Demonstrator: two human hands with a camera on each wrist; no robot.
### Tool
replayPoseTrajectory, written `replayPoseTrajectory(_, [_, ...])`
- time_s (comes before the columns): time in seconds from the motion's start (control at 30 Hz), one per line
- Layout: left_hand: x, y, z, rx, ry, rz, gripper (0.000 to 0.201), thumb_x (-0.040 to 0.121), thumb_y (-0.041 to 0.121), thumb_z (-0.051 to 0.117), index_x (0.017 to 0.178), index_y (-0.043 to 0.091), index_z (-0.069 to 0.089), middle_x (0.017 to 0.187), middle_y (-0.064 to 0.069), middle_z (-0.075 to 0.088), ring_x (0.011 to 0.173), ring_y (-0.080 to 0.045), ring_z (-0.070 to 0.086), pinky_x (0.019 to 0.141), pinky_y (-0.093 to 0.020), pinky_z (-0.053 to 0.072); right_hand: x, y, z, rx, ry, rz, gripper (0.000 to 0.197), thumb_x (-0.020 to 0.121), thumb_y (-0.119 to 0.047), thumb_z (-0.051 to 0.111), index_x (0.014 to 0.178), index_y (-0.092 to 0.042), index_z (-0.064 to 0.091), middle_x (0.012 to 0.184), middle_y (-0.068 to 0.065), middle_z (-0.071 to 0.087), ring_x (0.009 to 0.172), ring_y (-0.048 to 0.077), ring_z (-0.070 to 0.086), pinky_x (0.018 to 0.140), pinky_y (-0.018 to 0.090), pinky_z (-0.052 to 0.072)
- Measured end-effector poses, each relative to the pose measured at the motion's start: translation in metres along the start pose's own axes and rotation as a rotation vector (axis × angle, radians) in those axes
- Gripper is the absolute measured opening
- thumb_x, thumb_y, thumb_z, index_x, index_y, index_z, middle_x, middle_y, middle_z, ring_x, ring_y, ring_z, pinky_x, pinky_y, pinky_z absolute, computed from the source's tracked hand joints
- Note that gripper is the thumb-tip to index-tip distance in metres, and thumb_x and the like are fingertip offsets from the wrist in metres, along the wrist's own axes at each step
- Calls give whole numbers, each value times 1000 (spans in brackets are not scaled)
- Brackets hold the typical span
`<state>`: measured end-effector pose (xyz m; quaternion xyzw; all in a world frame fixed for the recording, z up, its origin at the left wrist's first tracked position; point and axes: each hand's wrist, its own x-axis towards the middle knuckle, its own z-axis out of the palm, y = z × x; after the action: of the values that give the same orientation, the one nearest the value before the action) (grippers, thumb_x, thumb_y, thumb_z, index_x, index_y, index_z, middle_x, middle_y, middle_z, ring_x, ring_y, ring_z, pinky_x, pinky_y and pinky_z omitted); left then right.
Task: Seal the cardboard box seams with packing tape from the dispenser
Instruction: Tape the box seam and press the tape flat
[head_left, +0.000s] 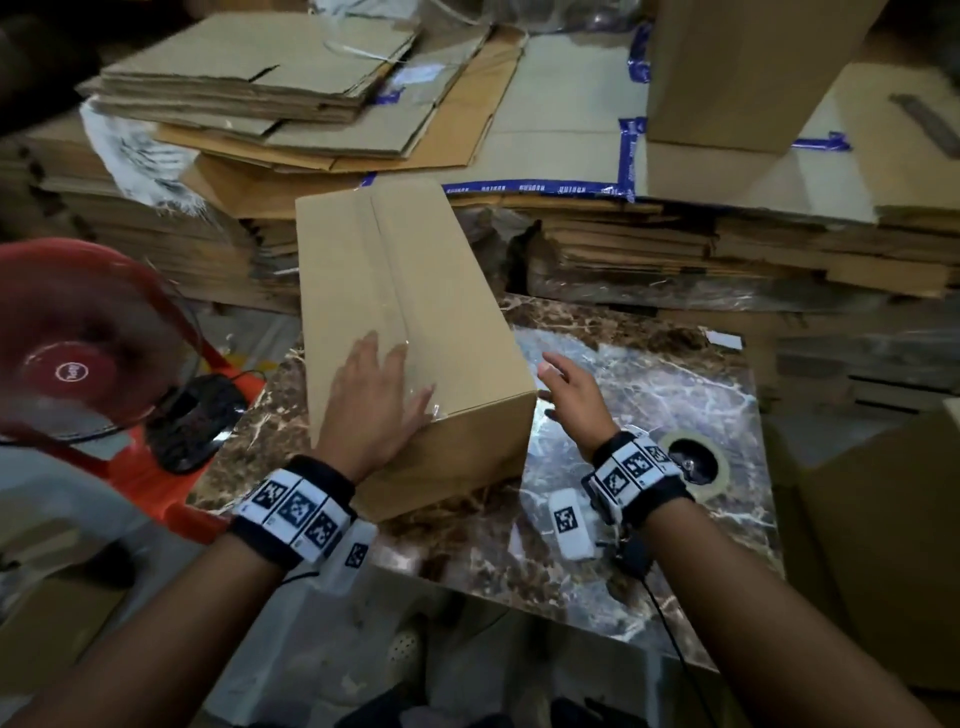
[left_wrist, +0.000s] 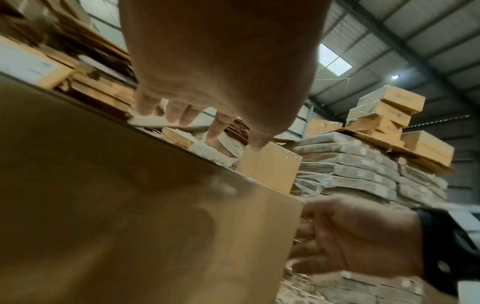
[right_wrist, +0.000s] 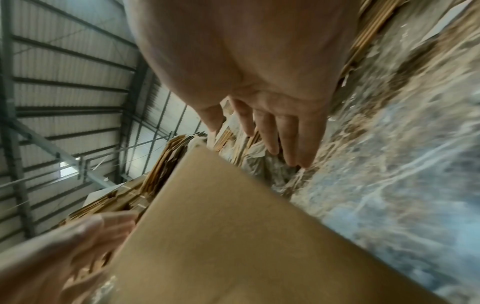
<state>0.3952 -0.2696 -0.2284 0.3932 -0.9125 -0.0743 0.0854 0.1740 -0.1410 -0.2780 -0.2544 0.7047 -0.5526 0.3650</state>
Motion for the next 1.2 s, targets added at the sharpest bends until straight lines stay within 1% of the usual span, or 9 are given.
replayPoseTrajectory(0.17, [32,62,24,1,-104,121,86,87,76,22,147,16,33,157,-19,23,146,-35,19,114,-58,21,-21,64,-63,10,278,180,8,90,-22,60,95,-22,67,100,25,68,71,25,64,61,32,46])
replayPoseTrajectory(0.23, [38,73,35,81,-117,117,93,81,79,9,146,17,32,155,-19,27,143,-36,23,112,-61,22,-34,82,-84,-71,404,246,14,86,-21,59,74,-22,67,85,29,67,68,26,61,62,36,49])
replayPoseTrajectory(0.33, [41,76,42,141,-75,122,91,84,79,8,142,15,36,150,-20,35,136,-38,32,108,-62,25,-61,104,-110,-279,557,350,12,85,-18,60,82,-14,71,78,10,63,77,26,57,73,33,45])
replayPoseTrajectory(0.47, [41,76,42,160,-62,137,98,82,84,2,138,12,41,145,-22,41,131,-39,40,101,-63,30,-75,147,-125,-253,511,496,31,74,-32,75,58,-13,57,63,10,61,67,33,63,64,39,50])
replayPoseTrajectory(0.63, [40,77,42,202,-74,128,95,82,87,9,139,16,37,149,-18,38,136,-36,37,103,-68,27,-64,189,-116,123,416,603,47,50,-47,93,78,-14,76,83,4,77,83,27,72,81,46,60])
replayPoseTrajectory(0.8, [40,77,42,203,-72,122,95,82,87,15,144,18,35,153,-16,35,141,-34,32,106,-68,25,-50,206,-107,537,339,715,71,36,-25,101,97,0,74,89,19,74,80,35,71,79,57,58])
replayPoseTrajectory(0.93, [41,76,40,196,-107,123,95,80,86,9,145,20,33,154,-14,33,142,-33,31,105,-68,28,-57,167,-95,731,123,729,16,85,-18,72,80,-4,67,69,15,66,55,28,64,57,38,58])
replayPoseTrajectory(1.03, [42,73,37,122,-120,120,91,81,82,8,146,23,32,157,-12,29,144,-30,27,108,-67,24,-61,155,-94,807,-12,730,24,69,-17,80,79,0,65,65,11,65,50,26,61,54,32,55])
replayPoseTrajectory(1.2, [46,60,27,32,-227,142,90,80,77,4,154,28,24,163,-7,16,149,-25,16,115,-56,16,-65,136,-88,765,16,754,25,80,-18,64,86,5,69,64,10,55,51,21,53,48,27,50])
